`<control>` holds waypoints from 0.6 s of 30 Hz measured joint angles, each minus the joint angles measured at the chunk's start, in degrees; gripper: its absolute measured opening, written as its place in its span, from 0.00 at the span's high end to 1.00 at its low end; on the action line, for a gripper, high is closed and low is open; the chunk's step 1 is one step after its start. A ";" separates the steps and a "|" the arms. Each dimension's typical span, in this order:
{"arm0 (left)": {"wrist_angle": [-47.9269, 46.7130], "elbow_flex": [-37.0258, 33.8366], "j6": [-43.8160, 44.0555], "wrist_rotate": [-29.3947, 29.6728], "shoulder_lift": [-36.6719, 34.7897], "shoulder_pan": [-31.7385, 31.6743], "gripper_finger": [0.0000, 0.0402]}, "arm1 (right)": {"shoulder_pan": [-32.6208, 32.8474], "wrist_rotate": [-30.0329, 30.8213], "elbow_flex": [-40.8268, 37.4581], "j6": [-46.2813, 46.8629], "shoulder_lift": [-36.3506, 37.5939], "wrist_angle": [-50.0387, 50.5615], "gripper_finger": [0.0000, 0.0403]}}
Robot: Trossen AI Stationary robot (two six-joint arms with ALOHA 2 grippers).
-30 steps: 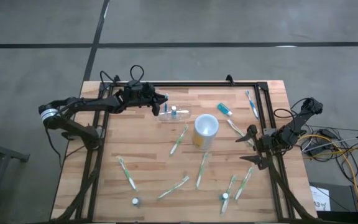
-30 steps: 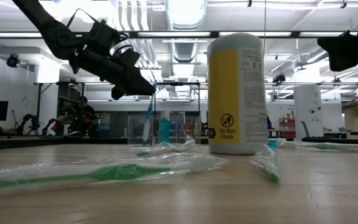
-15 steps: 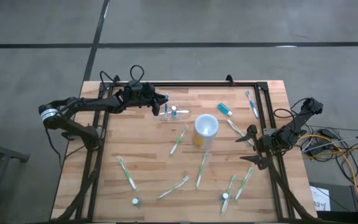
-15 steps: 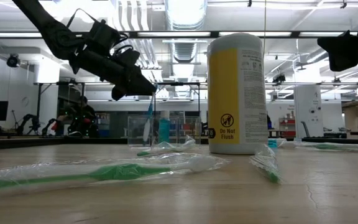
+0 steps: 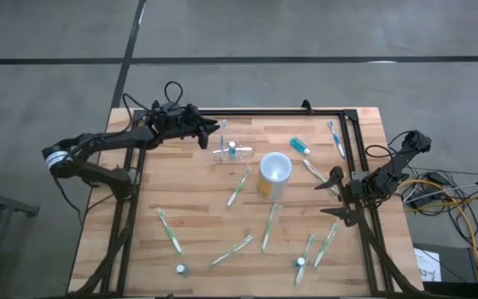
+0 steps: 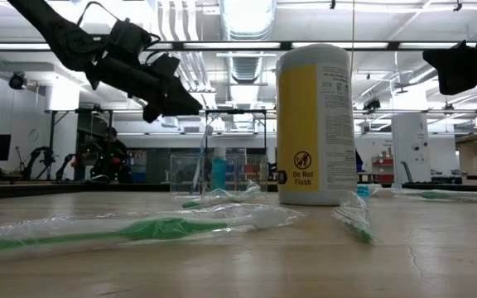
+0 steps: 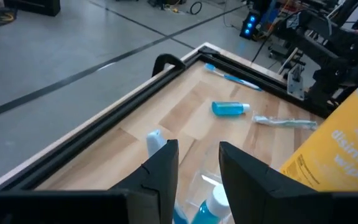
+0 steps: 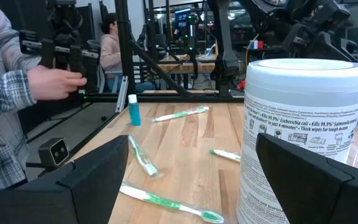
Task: Pick & Place toothbrushing station
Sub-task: Put the blue mouthwash into the middle section of the transparent organizer
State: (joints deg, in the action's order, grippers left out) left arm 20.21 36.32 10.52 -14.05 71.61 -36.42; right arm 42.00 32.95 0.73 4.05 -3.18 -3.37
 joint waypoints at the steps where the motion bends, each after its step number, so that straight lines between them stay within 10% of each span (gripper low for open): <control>1: -0.92 0.00 0.00 0.05 -1.04 0.00 0.70 | 0.00 0.00 -0.02 0.00 0.00 -0.01 0.13; 18: -35.85 7.22 9.61 4.78 -17.14 8.17 0.70 | -0.02 0.00 -0.02 0.00 0.00 0.01 0.14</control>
State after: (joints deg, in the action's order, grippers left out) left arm -15.65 43.54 20.14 -9.27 54.47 -28.26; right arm 41.98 32.95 0.71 4.05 -3.18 -3.36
